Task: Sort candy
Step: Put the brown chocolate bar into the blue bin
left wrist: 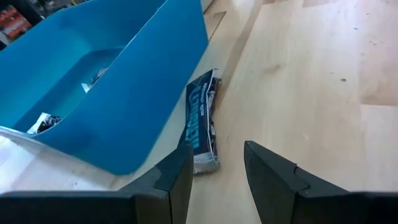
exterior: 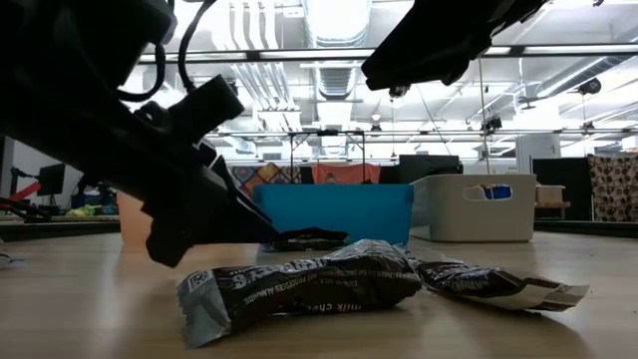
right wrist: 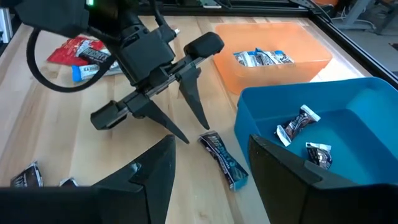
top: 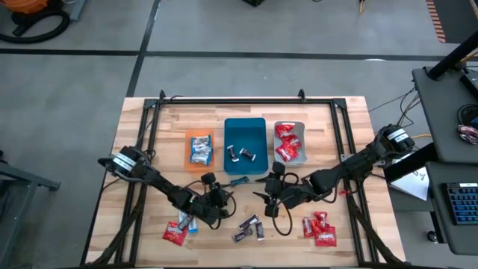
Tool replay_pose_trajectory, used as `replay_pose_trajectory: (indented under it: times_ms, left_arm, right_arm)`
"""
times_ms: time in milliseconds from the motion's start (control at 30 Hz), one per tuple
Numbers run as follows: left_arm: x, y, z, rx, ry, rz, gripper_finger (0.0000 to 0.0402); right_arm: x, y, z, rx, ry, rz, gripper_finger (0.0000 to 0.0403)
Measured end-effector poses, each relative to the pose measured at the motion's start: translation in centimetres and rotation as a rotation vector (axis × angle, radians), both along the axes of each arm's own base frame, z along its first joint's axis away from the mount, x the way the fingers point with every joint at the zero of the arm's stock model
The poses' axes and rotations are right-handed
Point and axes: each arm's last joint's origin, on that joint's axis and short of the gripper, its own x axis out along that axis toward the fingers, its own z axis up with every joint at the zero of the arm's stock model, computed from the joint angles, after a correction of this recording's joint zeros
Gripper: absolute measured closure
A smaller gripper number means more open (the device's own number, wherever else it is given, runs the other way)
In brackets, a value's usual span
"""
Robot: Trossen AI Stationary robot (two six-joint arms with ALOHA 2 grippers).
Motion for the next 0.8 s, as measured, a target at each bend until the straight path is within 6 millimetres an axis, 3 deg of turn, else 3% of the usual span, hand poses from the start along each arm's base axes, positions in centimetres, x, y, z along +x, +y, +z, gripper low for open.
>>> replay_pose_trajectory:
  times_ms: [633, 800]
  left_arm:
    - [0.60, 0.79, -0.75, -0.001, -0.022, 0.043, 0.0274]
    - [0.61, 0.81, -0.77, -0.004, -0.020, 0.042, 0.0291]
  right_arm:
    - [0.00, -0.02, 0.00, 0.004, -0.002, -0.006, 0.0211]
    - [0.00, -0.02, 0.00, 0.004, -0.002, -0.005, 0.0211]
